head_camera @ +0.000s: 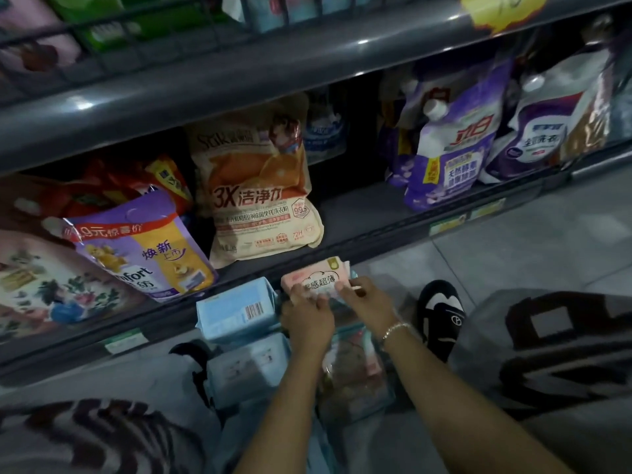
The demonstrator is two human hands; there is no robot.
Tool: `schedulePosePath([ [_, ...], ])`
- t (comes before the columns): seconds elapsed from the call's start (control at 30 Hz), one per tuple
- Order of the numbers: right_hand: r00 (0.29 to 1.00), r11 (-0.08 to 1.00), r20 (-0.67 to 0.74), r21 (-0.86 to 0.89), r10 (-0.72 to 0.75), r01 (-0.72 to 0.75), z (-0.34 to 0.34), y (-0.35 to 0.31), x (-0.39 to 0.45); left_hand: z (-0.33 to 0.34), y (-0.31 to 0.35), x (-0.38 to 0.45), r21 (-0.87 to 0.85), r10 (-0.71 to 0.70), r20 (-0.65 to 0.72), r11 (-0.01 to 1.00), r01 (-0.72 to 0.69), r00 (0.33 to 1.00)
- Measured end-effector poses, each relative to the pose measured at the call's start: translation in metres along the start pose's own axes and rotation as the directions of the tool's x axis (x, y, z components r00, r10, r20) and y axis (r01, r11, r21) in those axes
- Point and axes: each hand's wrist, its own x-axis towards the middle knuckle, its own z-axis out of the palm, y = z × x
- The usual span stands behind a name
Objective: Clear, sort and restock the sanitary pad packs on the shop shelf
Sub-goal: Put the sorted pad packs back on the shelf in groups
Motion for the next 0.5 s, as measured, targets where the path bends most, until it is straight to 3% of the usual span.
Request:
schedulePosePath([
  [0.13,0.993,0.936,-0.075,0.349,0.089,-0.058,-0.012,0.009,-0.005,0.009,0.001,-0.008,-0.166,0.071,-0.040,0.983,-0.077,0.997],
  [0.23,0.988,0.829,-0.055,0.552,0.146,-0.092,-0.031,0.025,-0.008,0.013,0.005,-0.017,-0.266,0.035,0.060,0.964,-0.018,0.998],
  [0.37,0.973,0.754,-0.076,0.646,0.218,-0.119,-0.050,0.038,-0.013,0.013,0.002,-0.013,-0.183,0.022,0.057,0.983,-0.011,0.998],
  [0.5,0.952,0.670,-0.115,0.734,0.283,-0.111,-0.051,0.042,-0.010,0.020,-0.012,0.001,-0.182,-0.158,0.113,0.967,0.177,0.981],
])
